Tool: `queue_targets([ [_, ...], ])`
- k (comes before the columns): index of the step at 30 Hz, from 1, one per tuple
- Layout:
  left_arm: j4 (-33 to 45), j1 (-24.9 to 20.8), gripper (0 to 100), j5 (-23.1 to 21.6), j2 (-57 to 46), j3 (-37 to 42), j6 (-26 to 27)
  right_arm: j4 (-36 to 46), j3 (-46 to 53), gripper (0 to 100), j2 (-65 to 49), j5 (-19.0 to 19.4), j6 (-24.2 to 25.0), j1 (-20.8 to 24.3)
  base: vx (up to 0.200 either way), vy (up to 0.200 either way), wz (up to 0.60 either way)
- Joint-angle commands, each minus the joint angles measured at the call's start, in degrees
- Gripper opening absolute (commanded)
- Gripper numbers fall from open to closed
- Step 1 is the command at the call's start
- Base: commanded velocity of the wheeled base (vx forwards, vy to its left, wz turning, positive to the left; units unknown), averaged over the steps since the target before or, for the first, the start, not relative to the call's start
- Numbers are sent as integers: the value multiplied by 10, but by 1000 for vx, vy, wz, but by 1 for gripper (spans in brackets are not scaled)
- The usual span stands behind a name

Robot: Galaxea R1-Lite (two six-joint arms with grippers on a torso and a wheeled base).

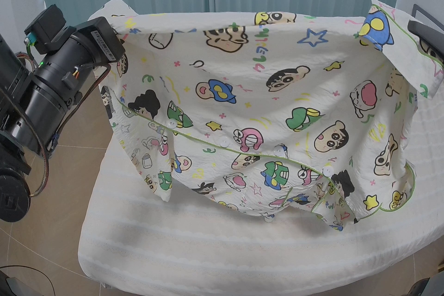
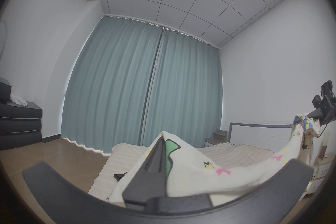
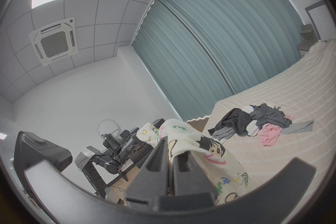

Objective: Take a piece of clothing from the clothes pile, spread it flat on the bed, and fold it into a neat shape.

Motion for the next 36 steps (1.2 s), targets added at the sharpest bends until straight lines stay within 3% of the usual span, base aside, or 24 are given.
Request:
queue_targets([
  [1,1,0,0,0,-1,0,0,0,1,0,-5,3,0,0,0,-200,0],
  [36,3,-5,0,0,4,10,4,2,11,0,-8,3,4,-9,0,-200,0],
])
